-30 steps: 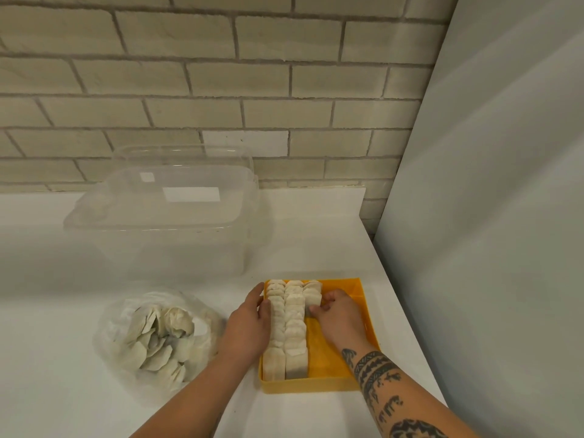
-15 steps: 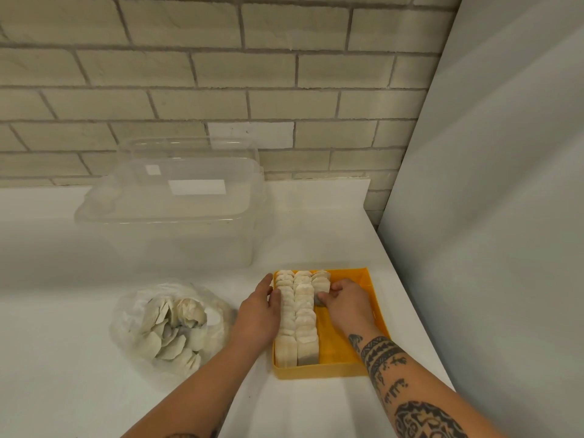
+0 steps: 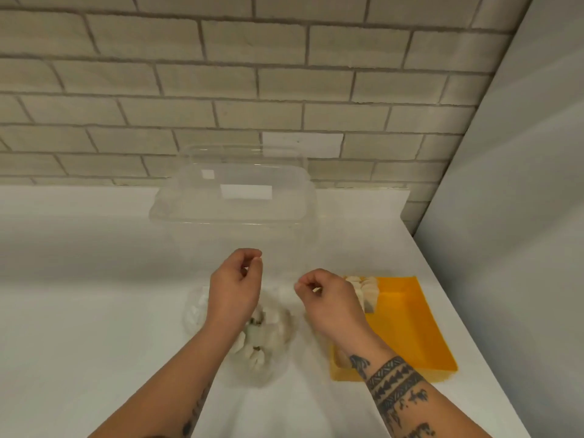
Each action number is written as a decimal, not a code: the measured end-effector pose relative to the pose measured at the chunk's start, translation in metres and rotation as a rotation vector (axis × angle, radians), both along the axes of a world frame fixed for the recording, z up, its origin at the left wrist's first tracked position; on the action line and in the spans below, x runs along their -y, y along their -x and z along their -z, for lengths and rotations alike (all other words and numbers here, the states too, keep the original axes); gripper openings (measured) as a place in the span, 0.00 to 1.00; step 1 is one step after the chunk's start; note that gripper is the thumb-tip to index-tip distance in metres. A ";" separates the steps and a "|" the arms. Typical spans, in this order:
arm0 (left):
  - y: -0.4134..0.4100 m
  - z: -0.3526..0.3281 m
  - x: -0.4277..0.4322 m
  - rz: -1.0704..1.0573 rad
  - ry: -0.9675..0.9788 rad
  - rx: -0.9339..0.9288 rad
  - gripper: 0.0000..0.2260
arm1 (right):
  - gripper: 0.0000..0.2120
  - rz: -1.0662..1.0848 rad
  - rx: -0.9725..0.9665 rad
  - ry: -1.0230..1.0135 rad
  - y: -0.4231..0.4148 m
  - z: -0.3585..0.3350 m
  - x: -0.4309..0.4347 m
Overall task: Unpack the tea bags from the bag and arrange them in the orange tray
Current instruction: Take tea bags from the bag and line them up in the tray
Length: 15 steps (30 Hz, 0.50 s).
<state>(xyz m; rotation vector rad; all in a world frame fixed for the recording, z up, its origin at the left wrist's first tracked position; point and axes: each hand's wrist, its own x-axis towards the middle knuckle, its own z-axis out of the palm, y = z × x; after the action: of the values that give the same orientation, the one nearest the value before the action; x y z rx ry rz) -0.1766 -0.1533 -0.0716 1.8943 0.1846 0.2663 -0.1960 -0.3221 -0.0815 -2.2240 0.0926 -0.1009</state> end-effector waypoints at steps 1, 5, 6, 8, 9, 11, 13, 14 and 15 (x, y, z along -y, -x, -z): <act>-0.001 0.002 -0.019 -0.059 -0.089 0.021 0.08 | 0.07 -0.050 -0.029 0.014 0.000 0.004 -0.013; -0.002 0.023 -0.077 -0.238 -0.509 -0.214 0.16 | 0.24 -0.168 -0.221 0.152 -0.003 0.031 -0.056; -0.001 0.030 -0.083 -0.218 -0.526 -0.349 0.20 | 0.23 -0.161 -0.221 0.186 -0.003 0.038 -0.065; 0.004 0.045 -0.089 -0.124 -0.387 -0.527 0.25 | 0.14 -0.112 -0.168 0.225 -0.001 0.050 -0.079; 0.006 0.053 -0.090 -0.081 -0.272 -0.532 0.24 | 0.12 -0.079 -0.150 0.209 -0.001 0.054 -0.084; 0.008 0.061 -0.094 -0.058 -0.117 -0.434 0.16 | 0.15 -0.018 -0.188 0.095 -0.003 0.055 -0.090; 0.007 0.057 -0.098 -0.096 -0.024 -0.367 0.15 | 0.17 0.028 -0.252 -0.043 -0.008 0.046 -0.092; 0.004 0.054 -0.102 -0.101 0.038 -0.370 0.15 | 0.17 0.043 -0.266 -0.102 -0.011 0.041 -0.092; 0.001 0.051 -0.105 -0.096 0.102 -0.385 0.15 | 0.17 0.053 -0.266 -0.156 -0.013 0.035 -0.093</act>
<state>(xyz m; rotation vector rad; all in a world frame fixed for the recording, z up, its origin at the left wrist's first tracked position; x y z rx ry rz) -0.1774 -0.0485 -0.1230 1.8228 0.5394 -0.0472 -0.1826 -0.2290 -0.1161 -2.0690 0.2952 0.1682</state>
